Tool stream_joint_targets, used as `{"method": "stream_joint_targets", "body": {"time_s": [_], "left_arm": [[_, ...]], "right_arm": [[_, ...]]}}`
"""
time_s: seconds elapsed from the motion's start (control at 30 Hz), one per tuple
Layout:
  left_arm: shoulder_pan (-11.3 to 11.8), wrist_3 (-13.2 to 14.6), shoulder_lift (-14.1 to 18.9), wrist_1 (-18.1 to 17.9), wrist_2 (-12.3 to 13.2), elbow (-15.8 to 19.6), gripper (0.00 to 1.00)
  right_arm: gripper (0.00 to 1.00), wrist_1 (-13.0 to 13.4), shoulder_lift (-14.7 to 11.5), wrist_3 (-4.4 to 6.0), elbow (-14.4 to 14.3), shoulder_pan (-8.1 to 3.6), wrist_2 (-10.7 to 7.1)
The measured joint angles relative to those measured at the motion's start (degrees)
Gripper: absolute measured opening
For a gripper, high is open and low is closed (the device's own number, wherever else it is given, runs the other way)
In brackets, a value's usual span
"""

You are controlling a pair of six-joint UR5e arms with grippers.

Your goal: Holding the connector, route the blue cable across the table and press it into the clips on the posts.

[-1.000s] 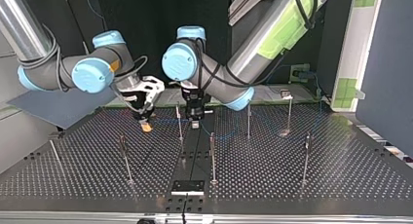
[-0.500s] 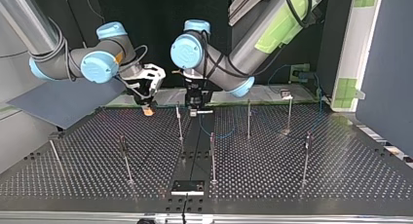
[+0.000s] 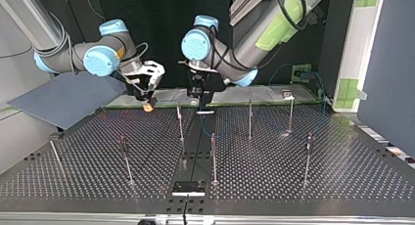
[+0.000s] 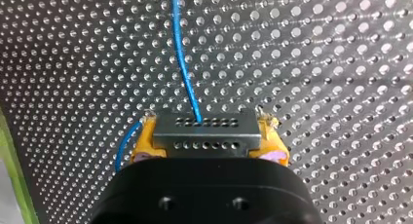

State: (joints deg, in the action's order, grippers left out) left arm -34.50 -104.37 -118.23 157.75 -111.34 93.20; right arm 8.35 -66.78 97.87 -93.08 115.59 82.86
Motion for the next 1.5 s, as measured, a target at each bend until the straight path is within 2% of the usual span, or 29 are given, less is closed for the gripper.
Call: {"method": "stream_joint_targets", "body": {"time_s": [0.27, 0.53, 0.77, 1.0, 1.23, 1.5], "left_arm": [[0.4, -0.9, -4.0, -4.1, 1.6, 4.0, 0.0], [0.9, -1.0, -5.2, -4.9, 1.9, 4.1, 0.0], [1.5, -1.4, -5.2, -4.4, 3.8, 1.6, 0.0], [2.2, -1.5, -5.6, -3.9, 5.3, -1.0, 0.0], [2.9, -1.4, -8.3, -1.9, 6.3, -3.7, 0.0], [4.0, -1.3, -10.5, -1.6, 6.9, -6.8, 0.0]], "right_arm": [[0.0, 0.8, 0.5, 0.42, -0.1, -0.31, -0.9], [0.0, 0.9, 3.5, 0.21, -0.1, -0.41, -1.31], [0.0, 1.8, 4.5, 0.59, -0.2, -0.73, -1.36], [0.0, 4.2, 4.9, 1.88, -0.1, -2.24, -2.05], [0.0, 5.0, 6.2, 2.06, -0.1, -2.93, -2.76], [0.0, 5.4, 6.6, 2.08, -0.1, -3.58, -2.95]]}}
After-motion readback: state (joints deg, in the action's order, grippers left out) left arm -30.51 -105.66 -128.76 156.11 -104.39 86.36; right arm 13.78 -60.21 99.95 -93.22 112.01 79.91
